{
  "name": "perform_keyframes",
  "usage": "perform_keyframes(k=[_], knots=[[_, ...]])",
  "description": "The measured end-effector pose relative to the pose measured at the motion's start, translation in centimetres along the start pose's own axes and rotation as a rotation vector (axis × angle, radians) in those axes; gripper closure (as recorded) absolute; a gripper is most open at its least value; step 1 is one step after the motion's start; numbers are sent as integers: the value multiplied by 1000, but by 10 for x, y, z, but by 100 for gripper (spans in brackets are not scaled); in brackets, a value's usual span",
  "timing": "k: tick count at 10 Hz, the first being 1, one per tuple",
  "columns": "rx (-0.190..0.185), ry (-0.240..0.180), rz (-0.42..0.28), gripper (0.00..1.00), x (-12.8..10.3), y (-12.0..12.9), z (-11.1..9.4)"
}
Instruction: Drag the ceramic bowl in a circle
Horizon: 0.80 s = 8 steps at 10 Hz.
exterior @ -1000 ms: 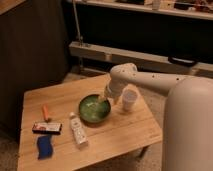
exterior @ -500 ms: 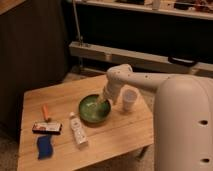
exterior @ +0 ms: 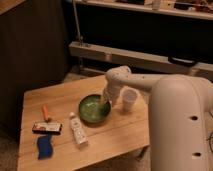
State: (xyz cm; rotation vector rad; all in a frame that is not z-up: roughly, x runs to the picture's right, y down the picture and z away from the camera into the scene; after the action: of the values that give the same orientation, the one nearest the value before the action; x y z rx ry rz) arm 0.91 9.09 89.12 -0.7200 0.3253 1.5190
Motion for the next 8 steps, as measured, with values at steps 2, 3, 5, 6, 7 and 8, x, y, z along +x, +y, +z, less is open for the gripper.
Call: perform_keyframes(k=[2, 3, 5, 6, 7, 8], knots=[[-7, 6, 8, 46, 0, -1, 5], [-3, 11, 8, 46, 0, -1, 7], [14, 24, 13, 46, 0, -2, 14], [16, 28, 13, 46, 0, 0, 17], [21, 33, 17, 47, 0, 0, 20], [21, 37, 20, 51, 0, -1, 22]])
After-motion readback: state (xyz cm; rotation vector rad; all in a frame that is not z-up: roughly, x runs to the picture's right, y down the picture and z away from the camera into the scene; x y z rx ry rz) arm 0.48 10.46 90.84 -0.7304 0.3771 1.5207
